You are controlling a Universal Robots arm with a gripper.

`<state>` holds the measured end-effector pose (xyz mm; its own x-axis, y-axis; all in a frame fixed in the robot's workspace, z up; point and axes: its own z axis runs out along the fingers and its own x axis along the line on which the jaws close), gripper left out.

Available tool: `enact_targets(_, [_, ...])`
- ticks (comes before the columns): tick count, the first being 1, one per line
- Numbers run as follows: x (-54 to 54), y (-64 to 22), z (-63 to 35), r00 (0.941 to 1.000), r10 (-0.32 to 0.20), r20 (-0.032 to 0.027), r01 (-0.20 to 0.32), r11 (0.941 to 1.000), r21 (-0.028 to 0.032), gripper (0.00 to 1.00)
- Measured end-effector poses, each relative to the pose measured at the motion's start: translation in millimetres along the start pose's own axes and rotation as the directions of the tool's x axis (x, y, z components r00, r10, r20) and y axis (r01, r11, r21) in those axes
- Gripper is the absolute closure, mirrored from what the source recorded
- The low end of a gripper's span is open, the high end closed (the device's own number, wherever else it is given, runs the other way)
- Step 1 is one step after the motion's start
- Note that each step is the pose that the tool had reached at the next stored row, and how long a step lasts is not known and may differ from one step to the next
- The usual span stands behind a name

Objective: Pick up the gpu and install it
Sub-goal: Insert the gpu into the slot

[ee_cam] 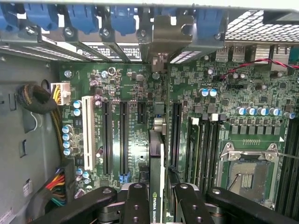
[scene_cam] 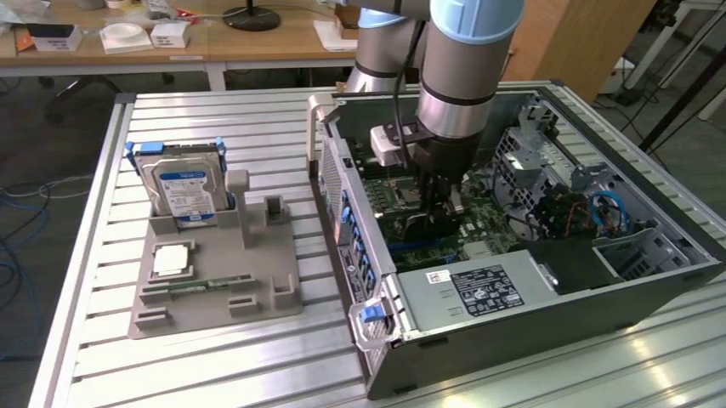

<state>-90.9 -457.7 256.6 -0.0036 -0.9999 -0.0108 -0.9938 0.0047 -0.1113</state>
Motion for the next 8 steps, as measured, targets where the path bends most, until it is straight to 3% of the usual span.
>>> enact_targets(8, [-0.4,0.1,1.6,1.0000,0.000,-0.0002,0.000,1.0000,0.0002,0.74])
